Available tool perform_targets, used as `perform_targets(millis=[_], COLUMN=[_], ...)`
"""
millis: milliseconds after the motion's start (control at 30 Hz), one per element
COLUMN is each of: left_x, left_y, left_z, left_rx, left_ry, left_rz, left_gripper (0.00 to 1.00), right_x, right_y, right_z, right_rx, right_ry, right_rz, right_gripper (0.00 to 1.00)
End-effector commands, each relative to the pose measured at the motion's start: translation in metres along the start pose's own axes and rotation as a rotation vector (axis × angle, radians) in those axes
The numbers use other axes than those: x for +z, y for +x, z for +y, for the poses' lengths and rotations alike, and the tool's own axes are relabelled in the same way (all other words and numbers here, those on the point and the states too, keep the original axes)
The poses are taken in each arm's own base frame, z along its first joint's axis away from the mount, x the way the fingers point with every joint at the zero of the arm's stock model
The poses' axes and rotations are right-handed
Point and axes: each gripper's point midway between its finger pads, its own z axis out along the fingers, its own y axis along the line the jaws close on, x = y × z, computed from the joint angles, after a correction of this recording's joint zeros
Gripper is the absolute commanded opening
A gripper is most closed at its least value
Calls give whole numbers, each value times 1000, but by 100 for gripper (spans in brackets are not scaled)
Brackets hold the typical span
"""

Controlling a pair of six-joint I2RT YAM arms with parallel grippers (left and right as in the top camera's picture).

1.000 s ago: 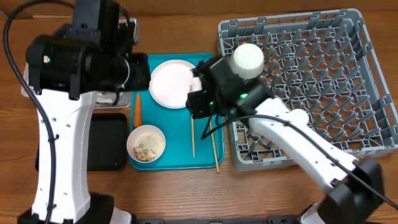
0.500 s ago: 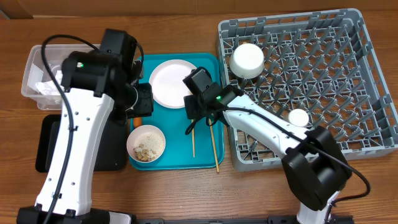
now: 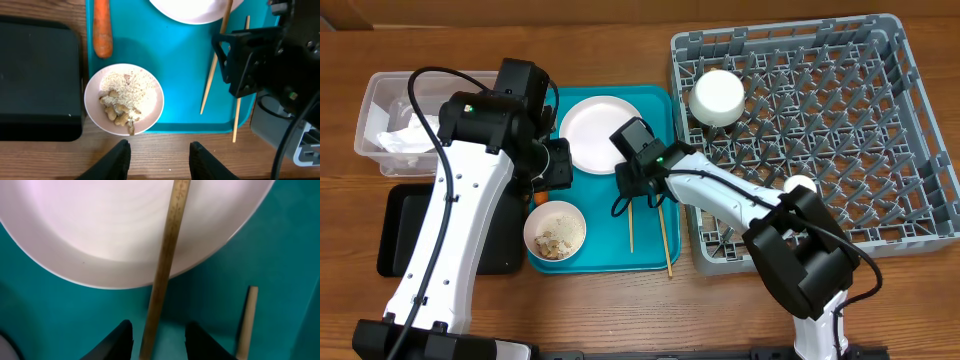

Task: Sort waste into correct bins and load items into the dishwasher
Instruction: 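Grasp one wooden chopstick on the tray with the right gripper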

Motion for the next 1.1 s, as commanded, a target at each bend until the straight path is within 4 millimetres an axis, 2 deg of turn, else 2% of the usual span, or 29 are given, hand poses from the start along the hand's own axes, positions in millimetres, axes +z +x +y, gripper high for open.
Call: perform_targets(millis=[0, 133, 333, 567, 633, 700, 833, 933, 1067], left_x=[0, 0, 0, 0, 0, 0, 0, 0, 0], left_y=[-1, -3, -2, -3, -3, -3, -3, -3, -4], left_z=[3, 3, 4, 3, 3, 3, 3, 3, 2], left_rx=[-13, -13, -12, -12, -12, -12, -13, -14, -39], left_ry=[-9, -8, -13, -10, -11, -11, -10, -7, -5], left_rz=[-16, -21, -19, -24, -24, -23, -23, -22, -27], left_gripper=[41, 42, 47, 49, 50, 51, 53, 55, 59], right_x=[4, 4, 6, 2, -12, -35, -96, -139, -173], right_y=[3, 3, 3, -5, -17, -31, -57, -62, -57], right_z=[8, 9, 9, 14, 18, 22, 30, 28, 8], right_rx=[-7, -9, -8, -9, -6, 0, -10, -70, -46], right_ry=[-12, -13, -13, -28, -36, -47, -78, -84, -59], right_rz=[1, 0, -1, -26, -43, -72, -146, -181, -182], right_gripper=[32, 27, 11, 4, 4, 4, 4, 4, 4])
